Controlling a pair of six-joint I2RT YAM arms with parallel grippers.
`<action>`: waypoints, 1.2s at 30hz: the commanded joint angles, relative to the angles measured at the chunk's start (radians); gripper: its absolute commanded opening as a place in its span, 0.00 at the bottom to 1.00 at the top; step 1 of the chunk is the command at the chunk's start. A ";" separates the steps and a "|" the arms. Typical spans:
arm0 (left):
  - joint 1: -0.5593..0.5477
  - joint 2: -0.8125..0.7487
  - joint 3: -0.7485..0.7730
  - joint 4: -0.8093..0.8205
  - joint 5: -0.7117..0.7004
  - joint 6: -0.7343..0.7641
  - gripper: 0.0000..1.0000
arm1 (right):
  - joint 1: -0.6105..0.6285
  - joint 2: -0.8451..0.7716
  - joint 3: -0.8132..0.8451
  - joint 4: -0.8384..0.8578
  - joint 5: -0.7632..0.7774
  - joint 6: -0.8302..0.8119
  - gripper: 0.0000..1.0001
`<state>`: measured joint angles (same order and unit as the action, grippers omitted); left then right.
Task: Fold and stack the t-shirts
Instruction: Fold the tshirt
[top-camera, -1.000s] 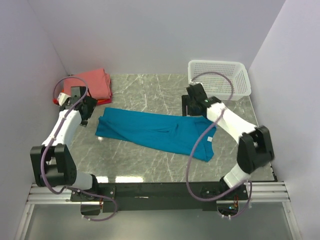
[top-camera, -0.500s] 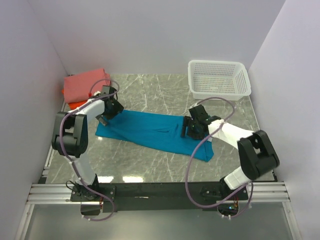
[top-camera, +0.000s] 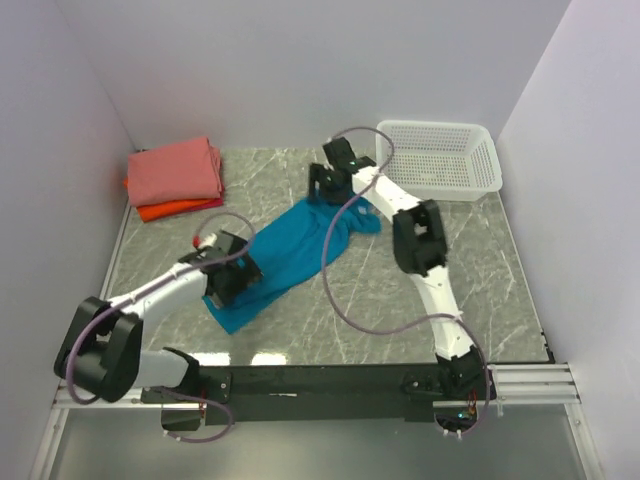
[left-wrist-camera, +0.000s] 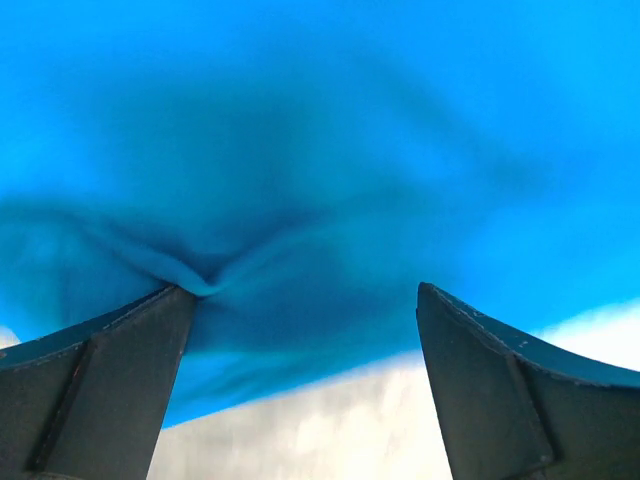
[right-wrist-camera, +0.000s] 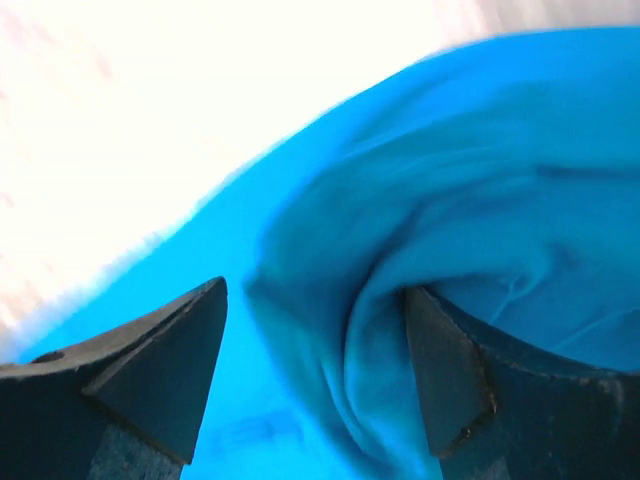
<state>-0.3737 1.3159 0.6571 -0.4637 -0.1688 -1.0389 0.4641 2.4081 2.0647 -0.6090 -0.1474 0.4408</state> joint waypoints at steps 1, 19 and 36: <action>-0.201 -0.070 -0.056 -0.260 0.151 -0.167 0.99 | 0.002 0.248 0.510 -0.240 -0.090 -0.071 0.78; -0.545 -0.179 0.231 -0.466 -0.104 -0.099 0.99 | 0.005 -0.286 -0.017 0.100 -0.103 -0.143 0.79; -0.146 -0.020 -0.040 -0.113 0.155 0.082 0.99 | 0.145 -0.227 -0.269 -0.043 0.132 0.041 0.79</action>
<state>-0.5251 1.2915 0.6670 -0.6556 -0.1040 -0.9806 0.6201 2.1639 1.7340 -0.6109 -0.0685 0.4686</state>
